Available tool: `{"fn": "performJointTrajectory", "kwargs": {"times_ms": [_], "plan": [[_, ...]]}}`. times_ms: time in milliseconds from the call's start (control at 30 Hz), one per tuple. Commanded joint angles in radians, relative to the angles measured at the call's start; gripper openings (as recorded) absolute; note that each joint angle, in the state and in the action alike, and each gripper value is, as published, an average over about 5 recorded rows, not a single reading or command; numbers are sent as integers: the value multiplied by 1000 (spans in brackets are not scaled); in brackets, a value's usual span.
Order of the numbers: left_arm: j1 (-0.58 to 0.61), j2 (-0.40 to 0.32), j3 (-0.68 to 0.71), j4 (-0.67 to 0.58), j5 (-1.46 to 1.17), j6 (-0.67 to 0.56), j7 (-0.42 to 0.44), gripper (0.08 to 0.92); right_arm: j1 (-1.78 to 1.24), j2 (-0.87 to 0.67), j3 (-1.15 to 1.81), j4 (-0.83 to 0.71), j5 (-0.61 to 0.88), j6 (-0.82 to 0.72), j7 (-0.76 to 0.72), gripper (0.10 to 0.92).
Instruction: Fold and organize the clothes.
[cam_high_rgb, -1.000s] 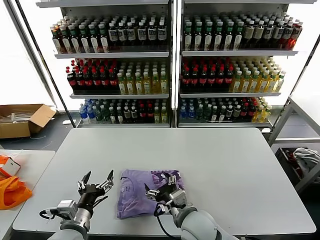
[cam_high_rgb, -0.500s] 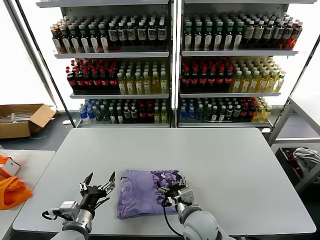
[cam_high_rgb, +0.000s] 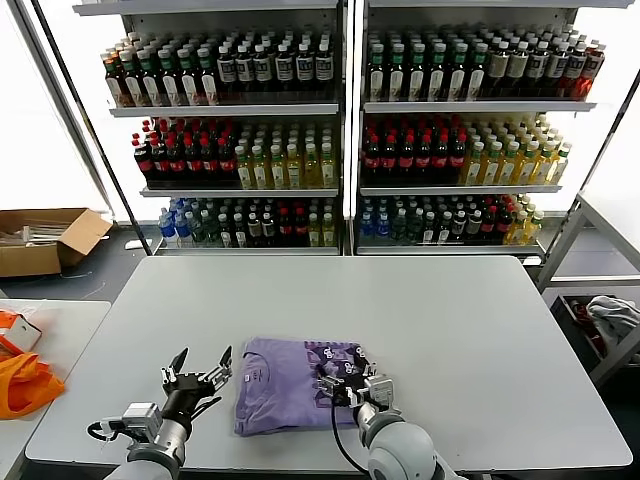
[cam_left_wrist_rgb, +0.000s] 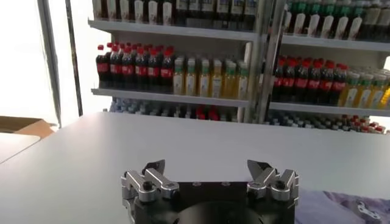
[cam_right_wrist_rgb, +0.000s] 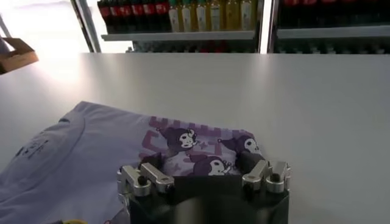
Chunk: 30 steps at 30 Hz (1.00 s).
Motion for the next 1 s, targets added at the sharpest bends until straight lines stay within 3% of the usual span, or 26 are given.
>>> {"fn": "performJointTrajectory", "kwargs": {"times_ms": [33,200,633,767,1000], "plan": [[8,-19,2,-22,5,-23,0,823,-59,-17,81,177,-163,79,-53,823],[13,-51,7,-45,31,-79,4,823,-116,-52,233,184,-361,149,-69,823],[-12,-77,41,31,171,-222,60,823,-385,-19,489,150,-277,285,-58,823],[-4,-72,61,40,230,-229,73,823,-412,17,507,164,-314,308,-58,823],[-12,-30,52,28,141,-208,64,823,-419,-9,524,237,-233,275,-65,823]]}}
